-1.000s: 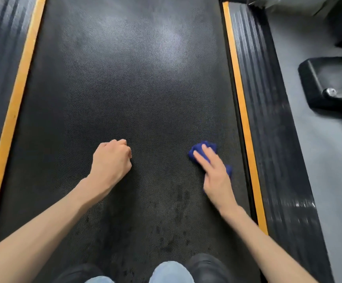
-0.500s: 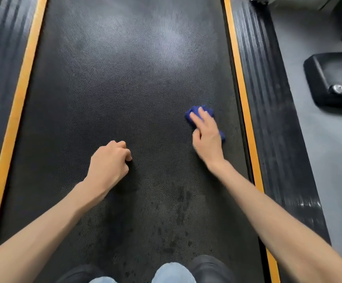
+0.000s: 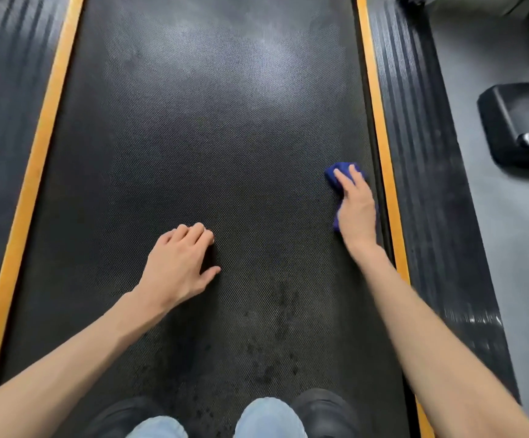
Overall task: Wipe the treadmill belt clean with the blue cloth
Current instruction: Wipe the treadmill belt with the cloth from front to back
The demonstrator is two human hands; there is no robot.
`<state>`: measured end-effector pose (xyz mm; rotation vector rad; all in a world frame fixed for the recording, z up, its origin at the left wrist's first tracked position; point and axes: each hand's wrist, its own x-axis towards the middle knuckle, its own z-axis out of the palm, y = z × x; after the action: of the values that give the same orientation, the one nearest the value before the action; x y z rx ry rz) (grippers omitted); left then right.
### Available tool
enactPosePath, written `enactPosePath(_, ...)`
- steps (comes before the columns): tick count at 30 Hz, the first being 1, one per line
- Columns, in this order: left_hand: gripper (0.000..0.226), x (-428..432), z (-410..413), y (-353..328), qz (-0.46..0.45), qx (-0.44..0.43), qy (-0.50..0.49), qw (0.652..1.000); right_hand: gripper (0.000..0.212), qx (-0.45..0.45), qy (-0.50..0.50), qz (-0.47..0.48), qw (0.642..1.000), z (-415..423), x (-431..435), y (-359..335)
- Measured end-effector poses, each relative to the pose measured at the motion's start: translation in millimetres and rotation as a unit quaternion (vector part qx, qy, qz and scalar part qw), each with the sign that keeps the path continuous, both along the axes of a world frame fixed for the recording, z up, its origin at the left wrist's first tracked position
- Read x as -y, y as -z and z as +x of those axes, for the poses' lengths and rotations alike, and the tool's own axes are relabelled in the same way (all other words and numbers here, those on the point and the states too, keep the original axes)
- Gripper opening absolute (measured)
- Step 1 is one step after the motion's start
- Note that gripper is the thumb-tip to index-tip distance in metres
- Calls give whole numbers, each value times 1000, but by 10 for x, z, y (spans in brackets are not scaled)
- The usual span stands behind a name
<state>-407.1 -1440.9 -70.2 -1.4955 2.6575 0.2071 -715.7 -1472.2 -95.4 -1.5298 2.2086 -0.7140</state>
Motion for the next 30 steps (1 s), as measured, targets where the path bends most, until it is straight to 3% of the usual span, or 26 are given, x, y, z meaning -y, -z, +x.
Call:
enactPosePath(2, 51, -17, -1, 25, -15, -9, -3, 1000, 53, -5, 11, -19, 1000, 352, -41, 28)
enactPosePath(4, 52, -14, 2, 35, -27, -11, -2, 1000, 53, -9, -139, -44, 989, 770, -360, 93)
enactPosePath(6, 51, -15, 10, 40, -32, -10, 0, 999, 57, -27, -315, -31, 948, 927, -799, 136)
enactPosePath(8, 51, -18, 23, 51, -38, -14, 4, 999, 62, -66, -425, -21, 902, 736, -995, 116)
enactPosePath(10, 52, -11, 29, 63, -47, -17, 9, 999, 60, -86, -402, -21, 911, 439, -922, 104)
enactPosePath(14, 51, -22, 35, 92, -41, -28, 3, 999, 62, -58, -130, -7, 990, 32, -527, 30)
enactPosePath(17, 50, -28, 45, 98, -43, -27, -1, 999, 63, -27, 19, -21, 999, 352, -402, -22)
enactPosePath(19, 50, -19, 63, 101, -47, -26, 7, 999, 56, -20, -68, -41, 997, 717, -547, 66)
enactPosePath(21, 48, -5, 99, 96, -47, -21, 23, 998, 56, -22, -224, -24, 974, 951, -775, 127)
enactPosePath(23, 45, 36, 130, 83, -46, -24, 45, 998, 61, -39, -304, -15, 952, 869, -782, 134)
enactPosePath(27, 23, 155, 77, 46, -48, -58, 19, 997, 72, -107, -386, 36, 916, 620, -526, -109)
enactPosePath(30, 15, 179, -12, 40, -27, -94, -35, 995, 73, -80, -378, 109, 916, 728, -358, -327)
